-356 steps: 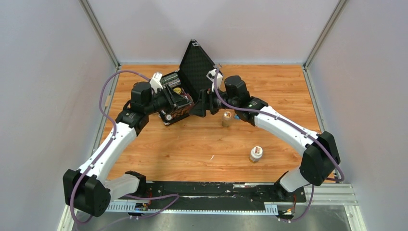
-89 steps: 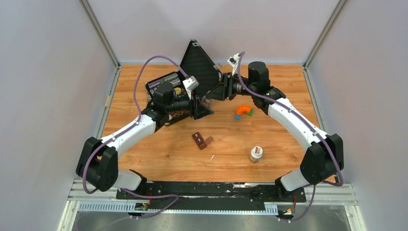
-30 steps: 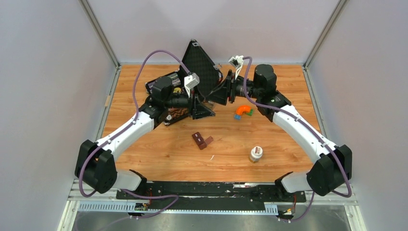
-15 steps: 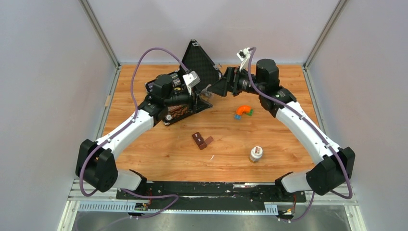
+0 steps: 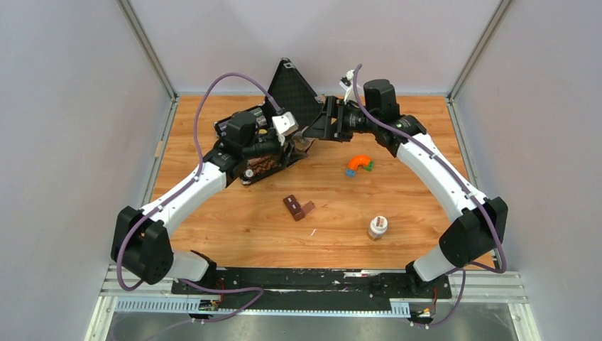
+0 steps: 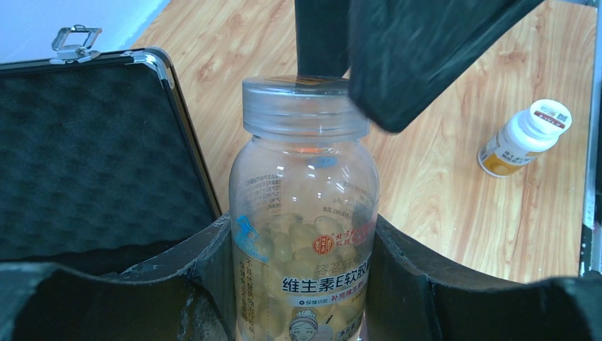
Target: Sort the pills into containers
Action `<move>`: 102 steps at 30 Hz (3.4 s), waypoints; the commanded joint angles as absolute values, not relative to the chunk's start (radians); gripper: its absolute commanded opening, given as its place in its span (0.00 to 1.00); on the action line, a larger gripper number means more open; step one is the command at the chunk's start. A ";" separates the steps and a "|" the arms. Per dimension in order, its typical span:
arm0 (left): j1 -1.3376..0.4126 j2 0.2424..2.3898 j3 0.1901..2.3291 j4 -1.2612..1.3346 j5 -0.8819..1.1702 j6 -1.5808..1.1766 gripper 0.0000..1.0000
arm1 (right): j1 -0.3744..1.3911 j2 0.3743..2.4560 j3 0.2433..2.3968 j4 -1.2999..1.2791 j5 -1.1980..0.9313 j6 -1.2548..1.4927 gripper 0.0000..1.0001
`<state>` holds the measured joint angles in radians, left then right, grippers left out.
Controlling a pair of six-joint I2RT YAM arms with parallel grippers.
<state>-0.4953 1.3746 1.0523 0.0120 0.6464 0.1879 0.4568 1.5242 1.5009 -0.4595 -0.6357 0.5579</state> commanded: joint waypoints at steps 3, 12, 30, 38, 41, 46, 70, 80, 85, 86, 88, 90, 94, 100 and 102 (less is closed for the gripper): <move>-0.492 1.320 1.057 0.021 0.685 0.275 0.00 | 0.463 1.548 1.555 -0.487 -0.636 0.548 0.81; -0.494 1.310 1.087 -0.059 0.712 0.325 0.00 | 0.463 1.566 1.551 -0.430 -0.731 0.511 0.65; -0.494 1.318 1.120 -0.084 0.742 0.297 0.00 | 0.463 1.575 1.516 -0.410 -0.817 0.405 0.60; -0.494 1.340 1.141 -0.081 0.748 0.283 0.00 | 0.463 1.588 1.531 -0.422 -0.799 0.372 0.22; -0.494 1.343 1.148 -0.087 0.773 0.273 0.00 | 0.463 1.581 1.518 -0.424 -0.841 0.267 0.03; -0.492 1.354 1.208 -0.214 0.901 0.307 0.00 | 0.462 1.531 1.464 -0.420 -0.961 -0.100 0.00; -0.517 1.398 1.132 0.104 0.662 0.099 0.00 | 0.472 1.501 1.512 -0.438 -0.361 0.795 0.71; -0.519 1.414 1.125 0.147 0.647 0.034 0.00 | 0.473 1.533 1.526 -0.408 -0.451 0.821 0.67; -0.520 1.419 1.129 0.127 0.660 0.044 0.00 | 0.470 1.535 1.524 -0.380 -0.500 0.759 0.65; -0.520 1.419 1.132 0.119 0.669 0.046 0.00 | 0.470 1.538 1.526 -0.381 -0.510 0.735 0.55; -0.519 1.418 1.139 0.108 0.692 0.045 0.00 | 0.464 1.543 1.526 -0.381 -0.554 0.692 0.38; -0.519 1.417 1.152 0.091 0.712 0.030 0.00 | 0.458 1.546 1.519 -0.382 -0.606 0.633 0.25; -0.520 1.409 1.177 0.044 0.781 0.015 0.00 | 0.441 1.530 1.485 -0.367 -0.714 0.456 0.12; -0.519 1.386 1.208 -0.104 0.939 0.088 0.00 | 0.389 1.509 1.360 -0.205 -1.050 0.182 0.00; -0.519 1.367 1.186 -0.102 0.940 0.105 0.00 | 0.380 1.514 1.359 -0.183 -0.970 0.234 0.42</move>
<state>-0.5159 1.4437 1.1393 -0.0841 0.8242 0.0635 0.3965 1.5276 1.3945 -0.2867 -0.9031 0.3763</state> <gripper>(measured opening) 0.608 0.432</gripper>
